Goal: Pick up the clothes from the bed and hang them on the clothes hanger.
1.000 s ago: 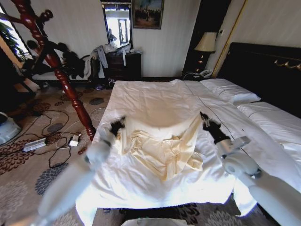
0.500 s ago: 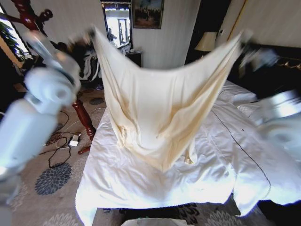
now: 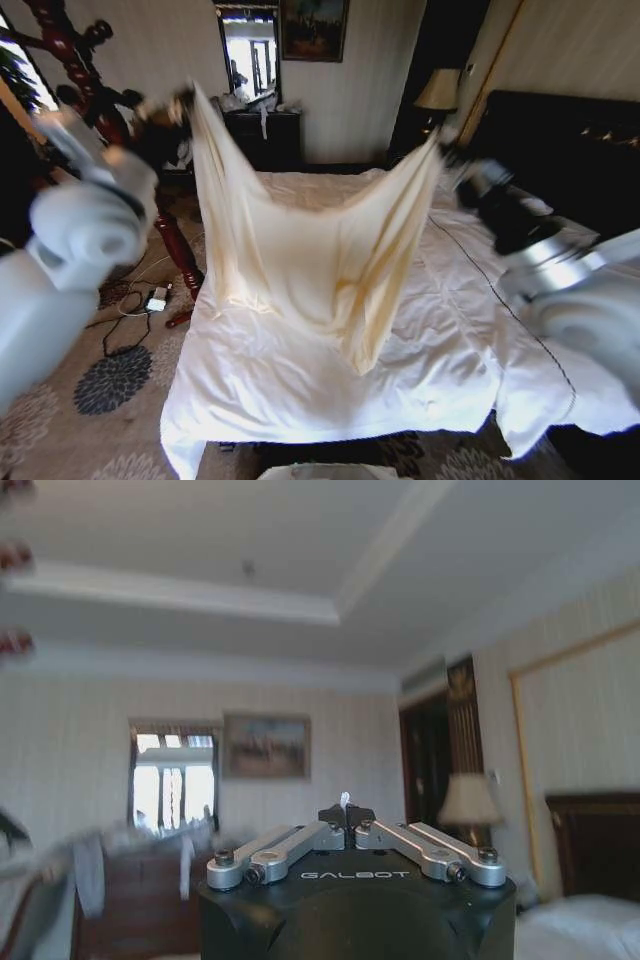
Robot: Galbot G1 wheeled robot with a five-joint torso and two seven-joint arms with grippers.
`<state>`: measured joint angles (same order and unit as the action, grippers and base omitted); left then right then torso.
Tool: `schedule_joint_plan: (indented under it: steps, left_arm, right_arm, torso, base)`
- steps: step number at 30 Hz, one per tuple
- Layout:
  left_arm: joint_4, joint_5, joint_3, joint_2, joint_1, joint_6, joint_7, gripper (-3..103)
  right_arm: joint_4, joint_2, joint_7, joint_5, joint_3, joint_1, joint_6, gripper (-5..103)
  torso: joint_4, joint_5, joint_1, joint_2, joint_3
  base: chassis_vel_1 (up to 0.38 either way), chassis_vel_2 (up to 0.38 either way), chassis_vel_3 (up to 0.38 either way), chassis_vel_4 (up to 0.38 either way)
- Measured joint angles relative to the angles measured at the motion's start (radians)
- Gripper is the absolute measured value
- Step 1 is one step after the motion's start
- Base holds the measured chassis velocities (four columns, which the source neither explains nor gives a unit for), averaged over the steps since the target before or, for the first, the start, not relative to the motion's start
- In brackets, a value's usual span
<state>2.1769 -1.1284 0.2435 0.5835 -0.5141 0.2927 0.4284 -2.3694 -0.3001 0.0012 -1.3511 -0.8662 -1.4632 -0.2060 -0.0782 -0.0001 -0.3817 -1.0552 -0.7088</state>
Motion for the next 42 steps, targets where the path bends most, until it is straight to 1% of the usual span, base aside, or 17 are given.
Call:
schedule_joint_plan:
  steps: [7,14,19,22,23,24,26,27,28,29,32,35,38,39,40,41,42]
  left_arm:
    - [0.015,-0.003,-0.022,0.036,-0.094,0.035,0.034,0]
    - [-0.052,-0.056,-0.038,0.077,-0.167,0.064,0.074,0]
    - [-0.045,-0.086,-0.077,0.109,-0.278,0.119,0.086,0]
    - [-0.039,-0.108,-0.089,0.120,-0.349,0.207,0.128,0]
    - [-0.036,-0.117,-0.087,0.119,-0.364,0.243,0.150,6]
    - [-0.036,-0.117,-0.087,0.119,-0.364,0.243,0.150,6]
    - [-0.029,-0.137,-0.070,0.105,-0.372,0.308,0.203,16]
    - [-0.028,-0.142,-0.060,0.095,-0.371,0.332,0.224,16]
    - [-0.025,-0.150,-0.050,0.083,-0.365,0.357,0.245,22]
    - [-0.025,-0.150,-0.050,0.083,-0.365,0.357,0.245,22]
    - [-0.019,-0.193,-0.033,0.054,-0.350,0.424,0.331,38]
    - [-0.026,-0.170,-0.020,0.048,-0.347,0.404,0.336,43]
    - [-0.027,-0.128,0.017,0.045,-0.302,0.302,0.270,59]
    - [-0.027,-0.111,0.031,0.037,-0.275,0.261,0.243,59]
    - [-0.034,-0.092,0.047,0.024,-0.238,0.219,0.211,65]
    - [-0.034,-0.092,0.047,0.024,-0.238,0.219,0.211,65]
    - [-0.049,-0.074,0.058,0.004,-0.198,0.179,0.178,70]
  right_arm:
    - [0.005,0.000,-0.002,0.007,-0.001,-0.043,0.100,0]
    - [0.017,-0.020,0.131,0.078,-0.017,-0.008,0.166,0]
    - [0.017,-0.064,0.153,0.115,-0.002,-0.027,0.166,0]
    - [0.011,-0.087,0.153,0.132,0.010,-0.039,0.164,0]
    - [0.006,-0.090,0.153,0.132,0.012,-0.042,0.163,0]
    - [0.006,-0.090,0.153,0.132,0.012,-0.042,0.163,0]
    - [-0.002,-0.094,0.153,0.130,0.013,-0.047,0.162,0]
    - [-0.006,-0.095,0.153,0.128,0.014,-0.048,0.162,0]
    - [-0.011,-0.095,0.155,0.124,0.017,-0.048,0.162,0]
    - [-0.011,-0.095,0.155,0.124,0.017,-0.048,0.162,0]
    - [-0.023,-0.096,0.158,0.109,0.026,-0.044,0.162,0]
    - [-0.033,-0.096,0.158,0.101,0.027,-0.041,0.160,0]
    - [-0.042,-0.094,0.156,0.099,0.024,-0.040,0.154,0]
    - [-0.042,-0.094,0.154,0.103,0.022,-0.040,0.149,0]
    - [-0.040,-0.094,0.149,0.112,0.022,-0.040,0.144,0]
    - [-0.040,-0.094,0.149,0.112,0.022,-0.040,0.144,0]
    - [-0.035,-0.095,0.142,0.125,0.022,-0.042,0.139,0]
  torso:
    - [0.0003,-0.0001,0.000,0.000,0.000]
    - [0.0003,0.0000,0.000,0.000,0.000]
    - [0.0001,0.0002,0.000,0.000,0.000]
    - [0.0002,0.0000,0.000,0.000,0.000]
    - [0.0004,0.0000,0.000,0.000,0.000]
    - [0.0004,0.0000,0.000,0.000,0.000]
    - [0.0003,0.0000,0.000,0.000,0.000]
    - [0.0003,0.0001,0.000,0.000,0.000]
    - [0.0003,0.0000,0.000,0.000,0.000]
    - [0.0003,0.0000,0.000,0.000,0.000]
    - [0.0002,0.0002,0.000,0.000,0.000]
    - [0.0004,-0.0001,0.000,0.000,0.000]
    - [0.0003,-0.0004,0.000,0.000,0.000]
    - [0.0000,-0.0002,0.000,0.000,0.000]
    - [-0.0001,0.0000,0.000,0.000,0.000]
    - [-0.0001,0.0000,0.000,0.000,0.000]
    - [-0.0001,0.0000,0.000,0.000,0.000]
  base:
    - [0.000,0.000,0.000,0.000]
    - [0.000,0.000,0.000,0.000]
    - [0.000,0.000,0.000,0.000]
    - [0.000,0.000,0.000,0.000]
    - [0.000,0.000,0.000,0.000]
    - [0.000,0.000,0.000,0.000]
    - [0.000,0.000,0.000,0.000]
    - [0.000,0.000,0.000,0.000]
    - [0.000,0.000,0.000,0.000]
    - [0.000,0.000,0.000,0.000]
    - [0.000,0.000,0.000,0.000]
    - [0.000,0.000,0.000,0.000]
    - [0.000,0.000,0.000,0.000]
    - [0.000,0.000,0.000,0.000]
    - [0.000,0.000,0.000,0.000]
    - [0.000,0.000,0.000,0.000]
    - [0.000,0.000,0.000,0.000]
